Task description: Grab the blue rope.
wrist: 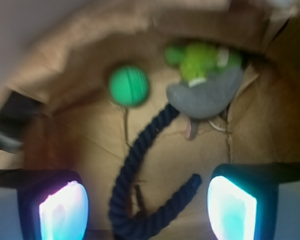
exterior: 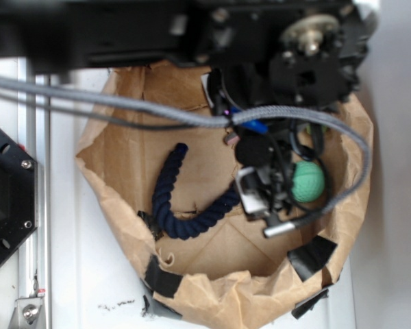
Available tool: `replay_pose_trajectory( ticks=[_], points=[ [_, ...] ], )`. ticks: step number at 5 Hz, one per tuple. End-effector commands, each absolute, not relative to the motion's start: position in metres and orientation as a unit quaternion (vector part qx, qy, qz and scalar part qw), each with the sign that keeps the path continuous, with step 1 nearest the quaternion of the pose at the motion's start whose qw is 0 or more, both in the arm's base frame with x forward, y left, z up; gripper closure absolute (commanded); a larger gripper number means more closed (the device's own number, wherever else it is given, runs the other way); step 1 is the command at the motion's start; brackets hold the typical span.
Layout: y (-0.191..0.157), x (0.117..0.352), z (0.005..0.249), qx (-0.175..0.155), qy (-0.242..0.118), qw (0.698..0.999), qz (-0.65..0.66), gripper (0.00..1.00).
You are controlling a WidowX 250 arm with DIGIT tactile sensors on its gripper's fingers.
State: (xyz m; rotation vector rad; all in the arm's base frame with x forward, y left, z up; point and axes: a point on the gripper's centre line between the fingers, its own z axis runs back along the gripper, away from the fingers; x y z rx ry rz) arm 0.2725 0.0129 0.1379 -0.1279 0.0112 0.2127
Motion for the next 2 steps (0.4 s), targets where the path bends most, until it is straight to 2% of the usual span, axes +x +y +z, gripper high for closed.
replay_pose_trajectory(
  ticks=[1,2],
  points=[
    [0.022,0.257,0.106,-0.034,-0.011,0.996,0.076,0.00],
    [0.006,0.248,0.095,-0.070,0.017,0.994,0.078,0.00]
  ],
)
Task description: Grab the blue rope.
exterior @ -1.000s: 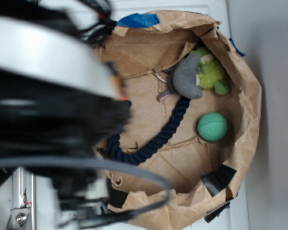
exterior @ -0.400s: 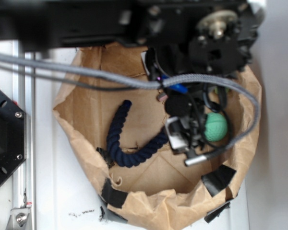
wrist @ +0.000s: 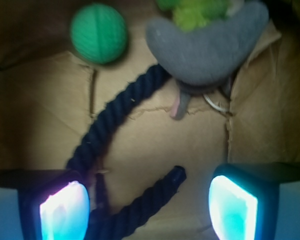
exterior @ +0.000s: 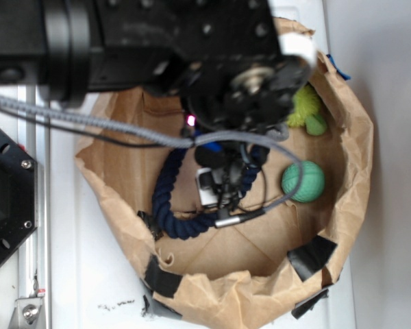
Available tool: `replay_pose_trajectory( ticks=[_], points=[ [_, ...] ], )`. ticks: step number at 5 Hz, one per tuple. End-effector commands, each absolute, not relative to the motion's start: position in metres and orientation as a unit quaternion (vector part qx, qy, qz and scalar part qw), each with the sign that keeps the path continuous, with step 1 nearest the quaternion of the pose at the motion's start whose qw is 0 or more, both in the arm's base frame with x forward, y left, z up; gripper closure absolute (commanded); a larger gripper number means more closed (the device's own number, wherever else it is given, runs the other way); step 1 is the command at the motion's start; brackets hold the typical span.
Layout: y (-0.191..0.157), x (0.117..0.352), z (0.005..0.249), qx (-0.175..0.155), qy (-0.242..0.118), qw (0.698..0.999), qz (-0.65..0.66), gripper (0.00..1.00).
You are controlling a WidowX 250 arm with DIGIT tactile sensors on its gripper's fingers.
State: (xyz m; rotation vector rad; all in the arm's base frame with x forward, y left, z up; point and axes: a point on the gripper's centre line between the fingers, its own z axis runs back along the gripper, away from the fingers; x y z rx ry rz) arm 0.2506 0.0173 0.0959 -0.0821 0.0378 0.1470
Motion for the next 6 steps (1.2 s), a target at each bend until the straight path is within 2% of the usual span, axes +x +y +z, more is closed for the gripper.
replay_pose_trajectory(
  ticks=[1,2,6],
  points=[
    [-0.0068,0.2419,0.0901,-0.092,0.038,0.992,0.072,0.00],
    [-0.0161,0.2381,0.0831,-0.115,0.077,0.989,0.052,0.00],
    [-0.0161,0.2381,0.0831,-0.115,0.077,0.989,0.052,0.00]
  ],
)
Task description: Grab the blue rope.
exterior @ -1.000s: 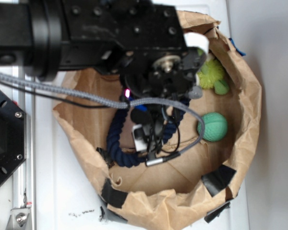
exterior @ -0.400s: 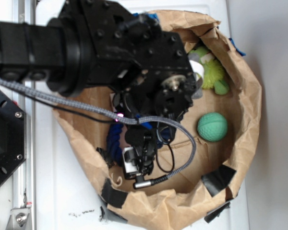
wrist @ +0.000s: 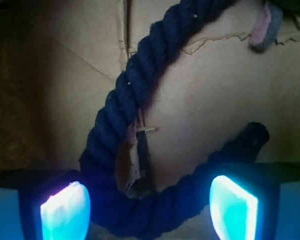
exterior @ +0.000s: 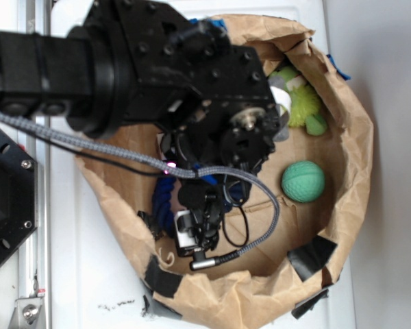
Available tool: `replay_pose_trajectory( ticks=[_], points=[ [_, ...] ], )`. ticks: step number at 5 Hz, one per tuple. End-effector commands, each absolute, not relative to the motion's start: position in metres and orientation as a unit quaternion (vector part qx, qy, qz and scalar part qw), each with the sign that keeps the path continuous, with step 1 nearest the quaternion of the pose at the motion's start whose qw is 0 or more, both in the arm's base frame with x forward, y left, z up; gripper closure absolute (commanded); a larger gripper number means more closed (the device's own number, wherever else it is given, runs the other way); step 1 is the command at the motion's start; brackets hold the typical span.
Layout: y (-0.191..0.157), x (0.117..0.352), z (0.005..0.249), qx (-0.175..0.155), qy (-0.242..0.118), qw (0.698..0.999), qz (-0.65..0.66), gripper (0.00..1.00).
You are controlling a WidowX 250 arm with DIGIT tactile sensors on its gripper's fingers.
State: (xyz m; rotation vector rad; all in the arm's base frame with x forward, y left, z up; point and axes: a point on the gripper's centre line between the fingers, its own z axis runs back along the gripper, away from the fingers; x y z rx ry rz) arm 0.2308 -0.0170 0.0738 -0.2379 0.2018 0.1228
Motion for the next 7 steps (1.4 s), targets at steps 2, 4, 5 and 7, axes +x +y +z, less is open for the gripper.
replay_pose_trajectory(
  ticks=[2,4,5,7],
  points=[
    [-0.029,0.244,0.084,-0.123,0.089,0.987,-0.060,0.00],
    [-0.041,0.244,0.073,-0.110,0.096,0.980,-0.132,0.00],
    [-0.041,0.239,0.063,-0.096,0.100,0.978,-0.156,0.00],
    [-0.032,0.227,0.047,-0.084,0.117,0.975,-0.170,0.00]
  ],
)
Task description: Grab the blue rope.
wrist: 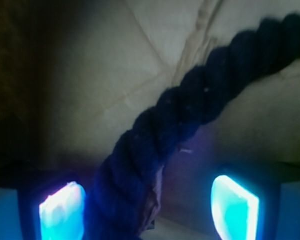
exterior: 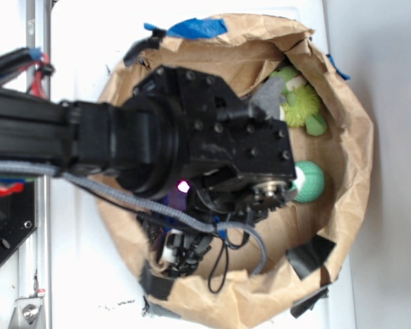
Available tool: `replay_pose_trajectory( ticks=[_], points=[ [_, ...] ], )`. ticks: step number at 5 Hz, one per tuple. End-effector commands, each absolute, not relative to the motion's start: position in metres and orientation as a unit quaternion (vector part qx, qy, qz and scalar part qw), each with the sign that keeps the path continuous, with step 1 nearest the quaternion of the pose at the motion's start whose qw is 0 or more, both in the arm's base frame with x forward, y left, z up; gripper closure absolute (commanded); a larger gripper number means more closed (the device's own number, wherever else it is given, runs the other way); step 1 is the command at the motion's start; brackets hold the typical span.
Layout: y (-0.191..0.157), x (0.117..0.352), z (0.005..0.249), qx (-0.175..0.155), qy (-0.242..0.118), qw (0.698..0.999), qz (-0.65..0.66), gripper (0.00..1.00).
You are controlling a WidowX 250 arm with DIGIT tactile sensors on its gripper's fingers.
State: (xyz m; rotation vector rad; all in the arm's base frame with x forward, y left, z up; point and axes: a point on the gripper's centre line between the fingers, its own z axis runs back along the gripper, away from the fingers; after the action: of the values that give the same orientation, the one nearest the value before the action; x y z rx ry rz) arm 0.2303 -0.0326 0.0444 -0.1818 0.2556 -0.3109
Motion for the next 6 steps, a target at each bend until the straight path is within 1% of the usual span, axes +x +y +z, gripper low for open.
replay_pose_trajectory(
  ticks=[1,4,5,6],
  points=[
    [-0.027,0.226,0.046,-0.093,0.114,0.977,-0.152,1.00],
    [-0.023,0.232,0.052,-0.098,0.093,0.981,-0.138,1.00],
    [-0.020,0.234,0.063,-0.093,0.080,0.984,-0.127,1.00],
    [-0.012,0.241,0.084,-0.103,0.059,0.988,-0.096,1.00]
  ],
)
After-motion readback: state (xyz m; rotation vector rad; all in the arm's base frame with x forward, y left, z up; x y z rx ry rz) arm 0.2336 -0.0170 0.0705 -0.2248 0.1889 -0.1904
